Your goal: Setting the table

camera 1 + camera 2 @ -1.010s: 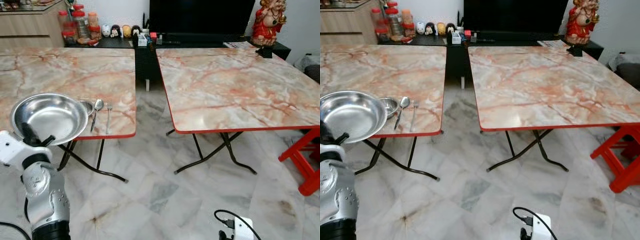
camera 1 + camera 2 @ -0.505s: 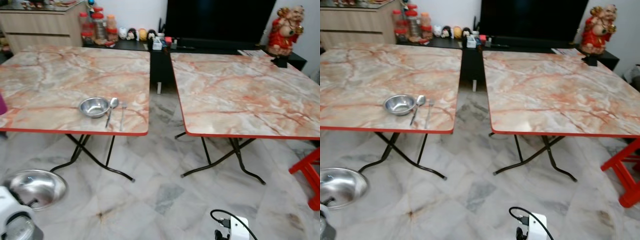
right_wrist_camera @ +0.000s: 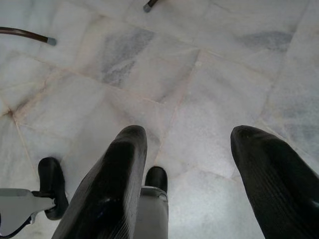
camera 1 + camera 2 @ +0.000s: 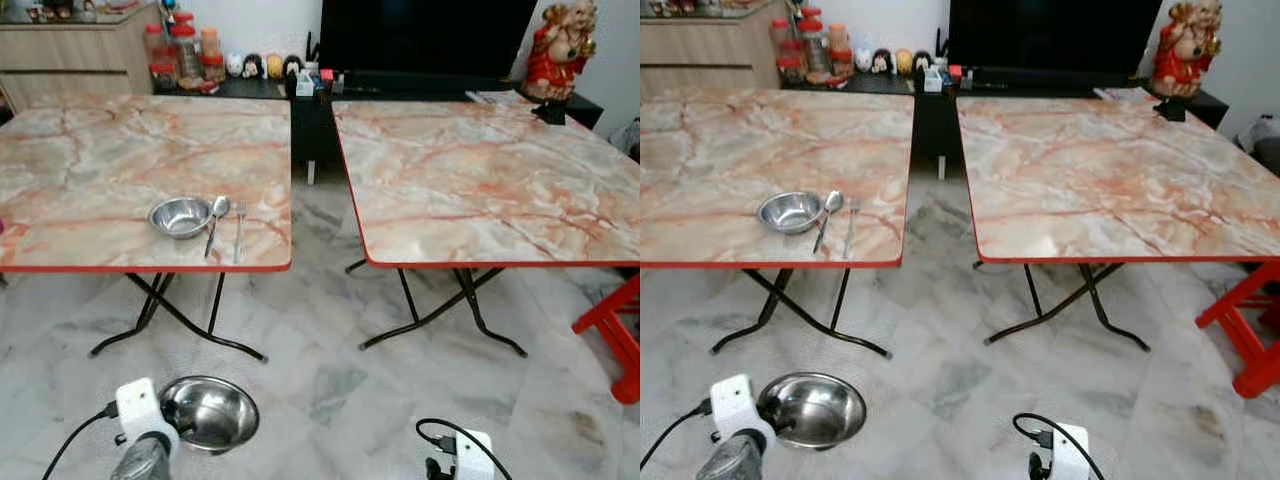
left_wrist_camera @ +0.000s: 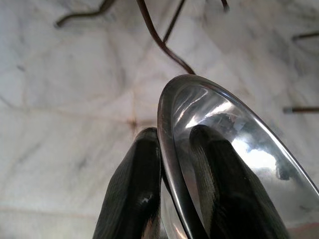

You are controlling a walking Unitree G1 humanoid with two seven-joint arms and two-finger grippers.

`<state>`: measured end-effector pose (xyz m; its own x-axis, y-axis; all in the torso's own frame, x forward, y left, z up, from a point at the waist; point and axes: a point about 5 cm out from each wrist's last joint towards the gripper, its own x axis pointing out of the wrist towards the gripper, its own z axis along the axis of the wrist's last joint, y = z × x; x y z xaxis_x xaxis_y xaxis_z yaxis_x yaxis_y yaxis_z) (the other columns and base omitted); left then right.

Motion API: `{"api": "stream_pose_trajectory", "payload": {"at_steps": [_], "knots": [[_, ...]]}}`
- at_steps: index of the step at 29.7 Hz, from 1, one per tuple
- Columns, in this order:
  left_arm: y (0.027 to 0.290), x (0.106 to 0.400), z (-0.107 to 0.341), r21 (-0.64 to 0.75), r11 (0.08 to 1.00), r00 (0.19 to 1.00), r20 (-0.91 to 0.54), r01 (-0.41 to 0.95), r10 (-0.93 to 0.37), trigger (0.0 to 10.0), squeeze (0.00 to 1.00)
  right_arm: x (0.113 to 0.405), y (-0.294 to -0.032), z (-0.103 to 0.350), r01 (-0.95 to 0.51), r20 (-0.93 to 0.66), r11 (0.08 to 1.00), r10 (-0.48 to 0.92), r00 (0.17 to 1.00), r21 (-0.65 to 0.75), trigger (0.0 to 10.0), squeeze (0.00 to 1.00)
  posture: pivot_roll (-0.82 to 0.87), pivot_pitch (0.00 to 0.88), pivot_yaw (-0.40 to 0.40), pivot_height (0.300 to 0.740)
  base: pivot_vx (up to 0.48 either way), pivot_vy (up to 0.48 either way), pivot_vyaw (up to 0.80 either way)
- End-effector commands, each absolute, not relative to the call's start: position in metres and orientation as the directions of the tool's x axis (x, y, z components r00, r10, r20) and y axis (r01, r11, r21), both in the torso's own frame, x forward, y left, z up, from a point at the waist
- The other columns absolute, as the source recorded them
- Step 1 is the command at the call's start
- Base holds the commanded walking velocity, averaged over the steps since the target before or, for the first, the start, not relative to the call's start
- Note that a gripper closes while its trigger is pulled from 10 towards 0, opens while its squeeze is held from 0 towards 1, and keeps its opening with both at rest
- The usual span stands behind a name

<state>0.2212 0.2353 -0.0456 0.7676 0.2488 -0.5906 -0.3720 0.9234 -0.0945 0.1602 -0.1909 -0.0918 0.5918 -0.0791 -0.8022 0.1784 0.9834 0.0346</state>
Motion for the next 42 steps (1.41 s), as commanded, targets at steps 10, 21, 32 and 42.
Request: {"api": "stream_pose_trajectory", "payload": {"at_steps": [10,21,32,42], "knots": [[0.209,0.213,-0.062,-0.101,0.949,0.708,-0.69,-0.3,0.151,10.0,0.0,0.17,-0.196,-0.087,0.211,-0.78,0.977,-0.106,0.617,0.035,10.0,0.0,0.04,0.0,-0.06,0.74,0.0,0.0,0.0],[0.198,0.208,-0.067,-0.102,0.952,0.692,-0.71,-0.289,0.133,10.0,0.0,0.17,-0.2,-0.086,0.18,-0.778,0.984,-0.127,0.615,-0.018,10.0,0.0,0.03,0.0,-0.058,0.74,0.0,0.0,0.52],[0.196,0.209,-0.067,-0.109,0.955,0.7,-0.704,-0.274,0.12,10.0,0.0,0.167,-0.201,-0.087,0.174,-0.779,0.984,-0.13,0.613,-0.027,10.0,0.0,0.02,0.0,-0.054,0.74,0.214,0.0,0.35],[0.195,0.208,-0.068,-0.113,0.957,0.701,-0.704,-0.266,0.112,10.0,0.0,0.165,-0.201,-0.088,0.201,-0.784,0.98,-0.128,0.608,-0.003,10.0,0.0,0.02,0.0,-0.055,0.74,0.323,0.0,0.16]]}}
